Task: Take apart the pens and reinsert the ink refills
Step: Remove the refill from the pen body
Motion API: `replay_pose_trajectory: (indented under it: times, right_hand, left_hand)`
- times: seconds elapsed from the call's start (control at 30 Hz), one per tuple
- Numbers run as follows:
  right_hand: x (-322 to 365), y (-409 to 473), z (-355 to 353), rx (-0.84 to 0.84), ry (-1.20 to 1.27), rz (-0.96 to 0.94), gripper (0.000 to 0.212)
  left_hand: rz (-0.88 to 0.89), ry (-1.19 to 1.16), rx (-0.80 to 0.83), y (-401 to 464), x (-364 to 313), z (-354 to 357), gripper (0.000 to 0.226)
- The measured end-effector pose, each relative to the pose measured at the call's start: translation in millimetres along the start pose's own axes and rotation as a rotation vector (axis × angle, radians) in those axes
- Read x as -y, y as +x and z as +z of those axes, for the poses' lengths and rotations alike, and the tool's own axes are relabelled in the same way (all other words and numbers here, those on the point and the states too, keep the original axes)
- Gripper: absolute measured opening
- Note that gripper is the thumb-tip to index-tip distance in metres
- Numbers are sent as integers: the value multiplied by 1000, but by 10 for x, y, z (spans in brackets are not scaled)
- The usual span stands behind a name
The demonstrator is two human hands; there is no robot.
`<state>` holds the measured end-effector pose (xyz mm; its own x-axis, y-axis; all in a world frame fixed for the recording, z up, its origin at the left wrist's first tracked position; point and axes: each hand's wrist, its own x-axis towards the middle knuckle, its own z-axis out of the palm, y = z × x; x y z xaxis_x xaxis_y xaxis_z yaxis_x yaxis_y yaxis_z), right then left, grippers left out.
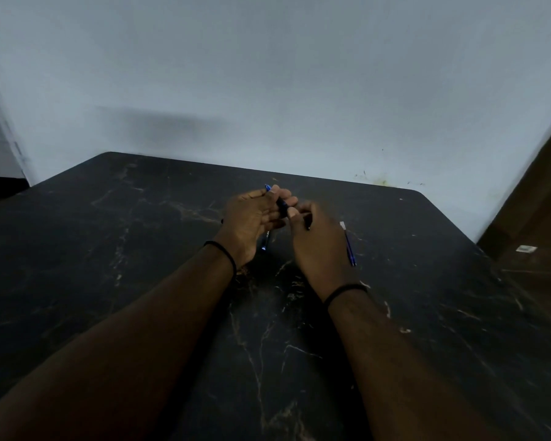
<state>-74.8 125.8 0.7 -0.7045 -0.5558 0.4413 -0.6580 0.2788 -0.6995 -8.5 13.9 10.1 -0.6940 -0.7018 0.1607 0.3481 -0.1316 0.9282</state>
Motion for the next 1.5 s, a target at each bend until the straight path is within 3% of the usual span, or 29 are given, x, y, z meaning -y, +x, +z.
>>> replay_pose_trajectory:
  times: [0.1, 0.3, 0.37, 0.43, 0.53, 0.63, 0.83, 0.97, 1.1, 1.27, 1.4, 1.5]
  right_hand:
    - [-14, 7, -17, -85, 95, -27, 26]
    - [15, -27, -25, -73, -70, -46, 34]
    - [43, -44, -16, -91, -78, -40, 26]
    - [44, -33, -22, -88, 74, -37, 6]
    - [46, -31, -37, -96, 132, -81, 18]
    - [43, -21, -55, -77, 63, -103, 14]
    - [57, -32, -68, 34, 36, 20, 35]
    - [81, -14, -40, -52, 196, 19, 8]
    - [46, -17, -52, -107, 205, -28, 19]
    - [31, -31, -48, 11, 64, 37, 30]
    - [73, -22, -36, -61, 219, 31, 8]
    - [48, -21, -45, -90, 177, -11, 18]
  left_hand:
    - [0, -21, 0, -15, -1, 20, 27]
    - [6, 8, 14, -15, -3, 7, 28]
    - [5, 18, 13, -18, -6, 17, 28]
    - [2, 9, 4, -21, -14, 24, 28]
    - [3, -22, 7, -33, -25, 19, 26]
    - [17, 6, 31, -33, -12, 4, 24]
    - [19, -9, 112, -27, -4, -21, 24]
    - [18, 9, 93, -15, -13, -13, 24]
    - [18, 30, 82, -32, -26, -18, 24]
    - [19, 41, 126, -62, -51, -12, 25]
    - [8, 24, 95, -70, -72, -6, 25]
    - [8, 18, 65, -58, -57, -2, 23]
